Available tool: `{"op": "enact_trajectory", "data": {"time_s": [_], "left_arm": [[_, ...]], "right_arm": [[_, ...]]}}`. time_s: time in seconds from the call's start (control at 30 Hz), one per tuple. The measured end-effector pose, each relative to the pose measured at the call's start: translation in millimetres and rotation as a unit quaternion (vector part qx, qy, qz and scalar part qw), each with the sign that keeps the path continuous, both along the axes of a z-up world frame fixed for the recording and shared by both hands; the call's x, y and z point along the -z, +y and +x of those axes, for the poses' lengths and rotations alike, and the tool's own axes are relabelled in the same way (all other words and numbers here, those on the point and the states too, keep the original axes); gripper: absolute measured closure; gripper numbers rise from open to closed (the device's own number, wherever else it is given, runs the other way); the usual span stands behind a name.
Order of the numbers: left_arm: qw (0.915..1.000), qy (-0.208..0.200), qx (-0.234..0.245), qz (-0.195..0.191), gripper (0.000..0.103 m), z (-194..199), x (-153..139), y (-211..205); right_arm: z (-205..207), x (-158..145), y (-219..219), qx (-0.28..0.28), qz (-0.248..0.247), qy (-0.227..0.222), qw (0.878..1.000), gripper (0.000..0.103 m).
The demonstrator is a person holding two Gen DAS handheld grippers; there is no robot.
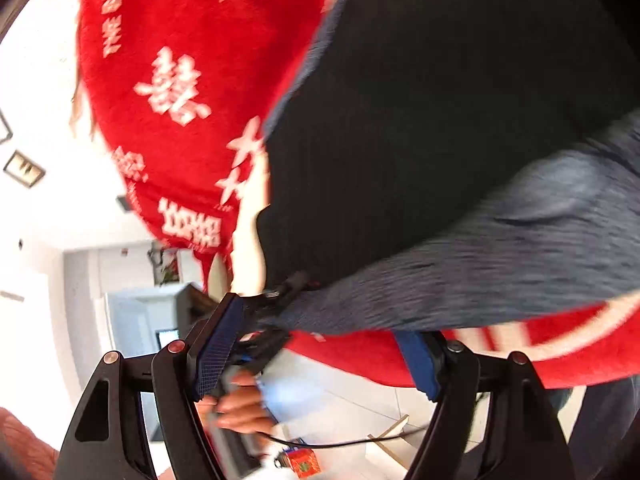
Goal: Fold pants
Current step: 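Grasp the grey patterned cuff edge with the left gripper while the right gripper grasps the other cuff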
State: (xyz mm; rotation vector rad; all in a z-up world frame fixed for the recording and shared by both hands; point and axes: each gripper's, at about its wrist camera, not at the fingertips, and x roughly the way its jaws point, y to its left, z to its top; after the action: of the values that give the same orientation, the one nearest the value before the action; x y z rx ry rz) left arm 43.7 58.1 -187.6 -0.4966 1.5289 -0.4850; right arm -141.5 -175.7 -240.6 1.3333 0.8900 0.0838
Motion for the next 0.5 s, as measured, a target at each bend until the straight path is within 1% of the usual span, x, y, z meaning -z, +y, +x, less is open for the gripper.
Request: {"op": "enact_trajectory", "data": {"time_s": [0.07,0.13,0.2,0.3,0.33,0.37,0.4,0.43,0.5], "left_arm": [[0.9998,-0.01,0.02,0.0,0.082,3.4,-12.9,-4.6],[0.9987,-0.02,0.045,0.007,0.082,7.0,-20.7,-12.4],[0.9974,-0.024,0.066,0.016,0.082,8.5,-23.0,-15.7],[0.9961,-0.019,0.081,0.03,0.082,7.2,-18.3,-15.4],[0.9961,-0.013,0.08,0.035,0.082,6.0,-14.7,-13.6],[0.996,-0.011,0.08,0.038,0.082,5.4,-12.3,-12.3],[0.996,-0.008,0.079,0.041,0.082,4.9,-10.7,-11.4],[0.996,-0.006,0.078,0.043,0.082,4.5,-10.4,-10.1],[0.9961,-0.01,0.077,0.042,0.082,4.5,-14.3,-8.2]], "right_arm": [[-18.2,14.1,-10.3,0.027,0.015,0.013,0.999,0.024],[-33.4,21.6,-20.4,0.053,0.027,0.016,0.998,0.026],[-50.2,25.0,-34.5,0.092,0.041,0.008,0.995,0.028],[-68.6,26.2,-57.0,0.15,0.073,-0.02,0.986,0.039],[-72.9,29.1,-63.6,0.167,0.094,-0.026,0.981,0.053],[-76.3,32.0,-66.2,0.177,0.109,-0.024,0.978,0.078],[-79.3,34.8,-68.3,0.189,0.124,-0.017,0.974,0.092],[-81.0,34.0,-69.7,0.194,0.125,-0.004,0.973,0.096],[-83.7,22.8,-69.8,0.188,0.093,0.027,0.977,0.096]]}}
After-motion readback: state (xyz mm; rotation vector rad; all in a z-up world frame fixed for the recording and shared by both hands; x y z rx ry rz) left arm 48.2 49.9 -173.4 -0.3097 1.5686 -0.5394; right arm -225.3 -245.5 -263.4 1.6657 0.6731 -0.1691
